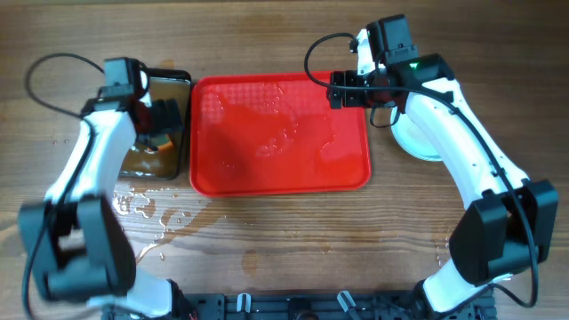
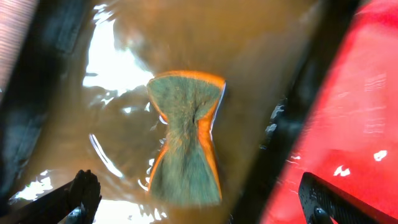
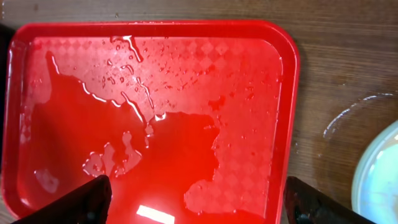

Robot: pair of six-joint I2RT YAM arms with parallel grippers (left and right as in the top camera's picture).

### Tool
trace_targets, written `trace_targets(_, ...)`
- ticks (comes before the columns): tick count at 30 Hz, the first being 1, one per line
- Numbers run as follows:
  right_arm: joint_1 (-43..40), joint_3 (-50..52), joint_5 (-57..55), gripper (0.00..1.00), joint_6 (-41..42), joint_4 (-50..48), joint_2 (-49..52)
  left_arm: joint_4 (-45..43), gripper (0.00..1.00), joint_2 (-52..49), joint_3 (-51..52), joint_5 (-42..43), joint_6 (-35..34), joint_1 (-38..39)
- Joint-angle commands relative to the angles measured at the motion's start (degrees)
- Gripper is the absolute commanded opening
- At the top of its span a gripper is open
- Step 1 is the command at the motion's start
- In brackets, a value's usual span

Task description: Clean dirty plates on tray and stack at the side

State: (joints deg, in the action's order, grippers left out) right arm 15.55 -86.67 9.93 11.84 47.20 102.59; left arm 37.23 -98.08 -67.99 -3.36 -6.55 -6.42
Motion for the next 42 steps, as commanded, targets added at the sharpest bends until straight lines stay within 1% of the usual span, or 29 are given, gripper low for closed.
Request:
trace_targets(1,-0.3,-4.3,-2.4,0.91,-1.4,0.8,-5.7,3.0,1.00,12.6,-3.3,2.7,-6.9,0.4)
trace_targets(6,-0.3,-9.5,-7.1,0.94,-1.4,3.4,-12.1,4.0,1.00,20.4,-3.3,2.6,-7.6,0.3)
trace_targets(8,-0.3,-10.2,-9.0,0.97,-1.4,3.6,-15.6,4.0,1.00,21.9,-3.3,2.6,-7.6,0.3)
trace_targets(9,-0.3,-10.2,-9.6,1.00,-1.4,3.6,-17.5,4.0,1.00,22.3,-3.3,2.6,-7.6,0.3)
trace_targets(12,-0.3,-10.2,-9.6,1.00,-1.2,4.3,-22.5,4.0,1.00,22.5,-3.3,2.6,-7.6,0.3)
trace_targets(17,-0.3,-10.1,-9.6,1.00,-1.2,8.3,-29.4,4.0,1.00,22.3,-3.3,2.6,-7.6,0.3)
trace_targets(22,-0.3,-10.1,-9.6,1.00,-1.3,9.6,-30.6,4.0,1.00,22.3,-3.3,2.6,-7.6,0.3)
trace_targets(27,-0.3,-10.1,-12.1,1.00,-1.1,14.8,-30.5,4.0,1.00,22.3,-3.3,2.6,-7.6,0.3)
trace_targets(30,-0.3,-10.1,-13.9,1.00,0.4,14.4,-30.9,4.0,1.00,22.3,-3.3,2.6,-7.6,0.3)
trace_targets(34,-0.3,-9.8,-15.3,1.00,-0.1,14.1,-31.6,4.0,1.00,22.3,-3.3,2.6,-7.6,0.3)
trace_targets(36,-0.7,-7.7,-15.3,1.00,-2.1,11.9,-32.5,4.0,1.00,22.3,-3.3,2.6,-7.6,0.3)
trace_targets(38,-1.6,-3.0,-13.9,1.00,-5.8,6.9,-35.0,4.0,1.00,22.3,-3.3,2.6,-7.6,0.3)
trace_targets(39,-2.5,1.1,-12.7,1.00,-7.4,3.0,-37.2,4.0,1.00,22.3,-3.3,2.6,-7.6,0.3)
trace_targets(42,-5.3,13.6,-9.4,1.00,-8.5,-8.1,-44.3,4.0,1.00,22.3,-3.3,2.6,-7.6,0.3)
